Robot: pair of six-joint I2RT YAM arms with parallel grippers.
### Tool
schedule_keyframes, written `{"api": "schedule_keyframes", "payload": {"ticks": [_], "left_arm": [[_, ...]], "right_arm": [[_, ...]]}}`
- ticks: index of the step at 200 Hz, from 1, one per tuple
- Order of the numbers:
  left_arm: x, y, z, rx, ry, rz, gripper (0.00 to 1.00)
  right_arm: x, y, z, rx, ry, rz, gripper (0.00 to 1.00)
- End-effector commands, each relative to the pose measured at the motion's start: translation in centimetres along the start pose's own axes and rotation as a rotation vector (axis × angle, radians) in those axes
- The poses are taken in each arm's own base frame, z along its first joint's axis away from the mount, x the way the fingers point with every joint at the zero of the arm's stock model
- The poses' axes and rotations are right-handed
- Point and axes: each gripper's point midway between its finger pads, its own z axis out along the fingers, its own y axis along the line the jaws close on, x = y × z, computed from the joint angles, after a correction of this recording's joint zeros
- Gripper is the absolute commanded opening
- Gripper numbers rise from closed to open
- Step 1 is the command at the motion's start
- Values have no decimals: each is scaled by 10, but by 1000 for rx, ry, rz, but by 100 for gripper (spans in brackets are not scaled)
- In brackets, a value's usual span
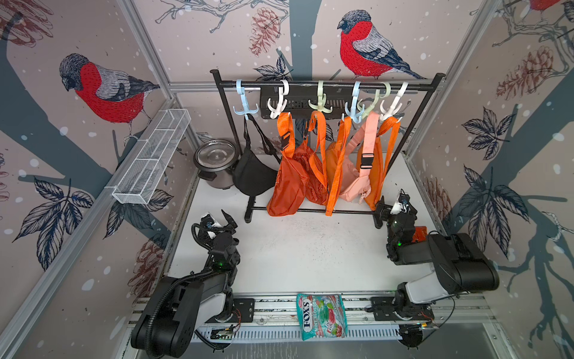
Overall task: Hang the bag on a hook
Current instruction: Reset both arms
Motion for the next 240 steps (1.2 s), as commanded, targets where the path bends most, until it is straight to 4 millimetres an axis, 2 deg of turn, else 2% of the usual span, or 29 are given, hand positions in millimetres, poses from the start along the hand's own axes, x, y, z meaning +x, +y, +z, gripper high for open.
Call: {"api": "schedule_keyframes", "payload": {"ticks": [1,9,19,27,31,36,53,63,74,87,113,137,153,164,240], "left_arm": [[-5,16,1,5,-55,-154,88],[-8,12,2,34,-71,-141,88],[-10,-15,0,177,-71,-59,89],[-7,-29,0,224,-58,-8,89],[-6,-36,1,252,-52,15,97],[-4,-45,1,288,-47,42,99],[15,-83,0,474,0,167,99],[21,-109,-7,605,-27,272,99],[18,-102,-11,577,-41,253,99],[18,-104,-15,579,-34,264,99],[21,-106,-11,578,-15,264,99],[30,-111,12,570,75,253,99],[37,-113,35,549,159,235,99],[44,-107,49,551,229,183,99],[40,-107,46,565,210,175,99]], "right_arm": [[-1,-11,-3,68,-11,42,99],[-1,-14,-5,81,-16,50,99],[-2,-14,-6,83,-22,51,99],[-2,-13,-6,82,-22,48,99],[-2,-13,-6,83,-21,43,99],[-3,-11,-6,81,-21,37,99],[-3,-9,-6,80,-26,25,99],[-3,-8,-7,79,-25,24,99],[-4,-8,-9,79,-34,19,99],[-6,-8,-13,83,-49,19,99],[-5,-8,-11,92,-43,21,99],[2,-18,3,93,16,67,99],[2,-18,3,94,11,67,99],[2,-18,3,93,16,66,99],[1,-18,1,94,7,66,99]]}}
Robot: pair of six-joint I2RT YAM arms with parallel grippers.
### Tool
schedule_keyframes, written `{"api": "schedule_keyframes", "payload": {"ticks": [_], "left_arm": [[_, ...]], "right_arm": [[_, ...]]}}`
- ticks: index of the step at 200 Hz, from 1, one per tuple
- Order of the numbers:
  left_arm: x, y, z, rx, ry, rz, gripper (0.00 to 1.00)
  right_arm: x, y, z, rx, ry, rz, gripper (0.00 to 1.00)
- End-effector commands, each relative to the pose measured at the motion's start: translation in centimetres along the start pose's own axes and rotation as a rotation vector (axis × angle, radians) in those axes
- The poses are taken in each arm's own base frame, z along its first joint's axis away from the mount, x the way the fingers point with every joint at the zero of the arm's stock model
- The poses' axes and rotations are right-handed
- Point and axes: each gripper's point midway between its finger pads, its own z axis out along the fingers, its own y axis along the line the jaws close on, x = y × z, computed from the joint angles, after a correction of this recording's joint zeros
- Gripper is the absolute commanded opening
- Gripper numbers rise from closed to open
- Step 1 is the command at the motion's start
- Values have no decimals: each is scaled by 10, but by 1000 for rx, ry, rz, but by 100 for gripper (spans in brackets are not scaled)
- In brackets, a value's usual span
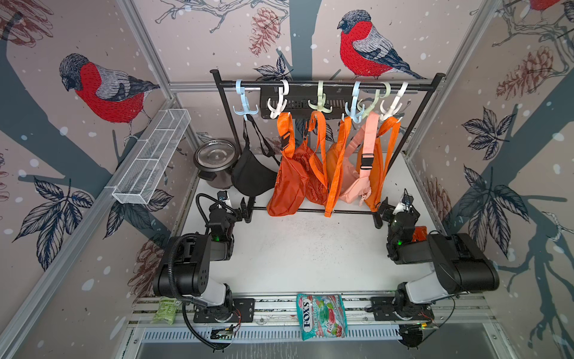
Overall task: Hang the bag on a hook
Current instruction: Reset both arms
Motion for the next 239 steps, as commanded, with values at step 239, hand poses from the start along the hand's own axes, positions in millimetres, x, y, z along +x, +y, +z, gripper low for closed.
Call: {"api": "schedule_keyframes", "payload": {"ticks": [239], "left_arm": [[-4,-4,-1,-9,-14,10,99]], "right_arm": [[-5,1,-1,-6,-19,21,99]]}}
